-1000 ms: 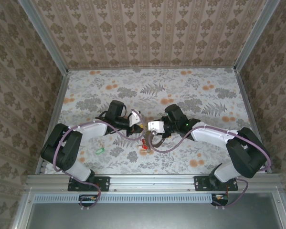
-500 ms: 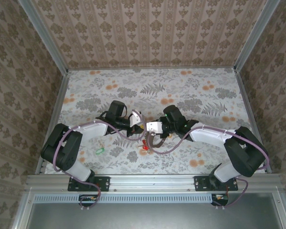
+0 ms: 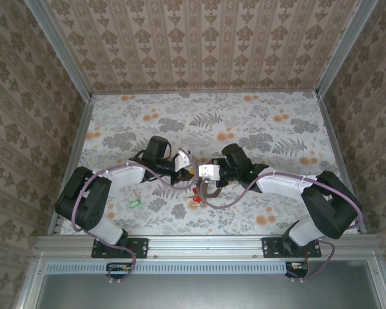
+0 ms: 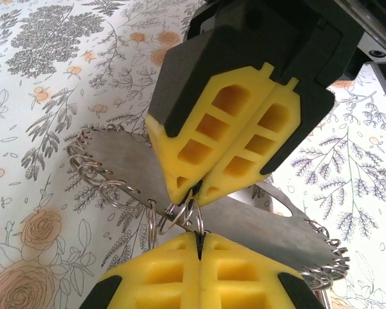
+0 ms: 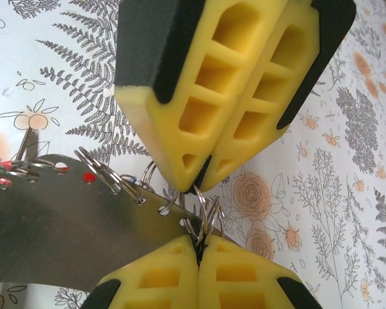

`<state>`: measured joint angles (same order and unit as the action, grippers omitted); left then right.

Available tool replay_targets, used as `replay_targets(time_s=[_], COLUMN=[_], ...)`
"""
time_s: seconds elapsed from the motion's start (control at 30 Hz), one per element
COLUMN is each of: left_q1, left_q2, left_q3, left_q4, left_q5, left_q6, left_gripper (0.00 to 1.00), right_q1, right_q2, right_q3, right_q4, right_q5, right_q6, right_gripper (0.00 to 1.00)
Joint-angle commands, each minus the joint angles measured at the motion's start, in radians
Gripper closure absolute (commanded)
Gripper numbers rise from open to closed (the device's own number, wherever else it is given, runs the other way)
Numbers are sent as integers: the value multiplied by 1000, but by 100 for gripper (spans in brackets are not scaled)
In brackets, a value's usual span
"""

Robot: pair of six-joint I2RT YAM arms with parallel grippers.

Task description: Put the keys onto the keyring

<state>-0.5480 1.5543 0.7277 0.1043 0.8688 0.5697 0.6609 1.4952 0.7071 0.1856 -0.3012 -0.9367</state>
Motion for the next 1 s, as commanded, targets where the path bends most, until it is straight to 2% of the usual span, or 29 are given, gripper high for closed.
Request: replay_targets(time_s=[0.0,0.33,0.5,0.73,0.97], left_q1=[14,14,14,13,8], left_q2=[-43,-40,-37,-35,-47], left_q3=[-10,-31,-42,-47,-30], left_q4=[14,19,20,45,41], left_q5=[8,-90,-108,-47,84], left_q6=[-29,-61,-57,-60,-21], left_gripper=[100,100,100,100,98], right_q1=[-4,-15,-32,-50,-50], right_q2=[-16,-42,-65,-59,-24], right_q3=[-30,-68,-118,-175,-172], right_q4=[41,59,179,408,437], right_q5=[-46,-90,-126,-174,-178], right_q6=[25,76,159,350,388], right_gripper=[97,100,100,100,100])
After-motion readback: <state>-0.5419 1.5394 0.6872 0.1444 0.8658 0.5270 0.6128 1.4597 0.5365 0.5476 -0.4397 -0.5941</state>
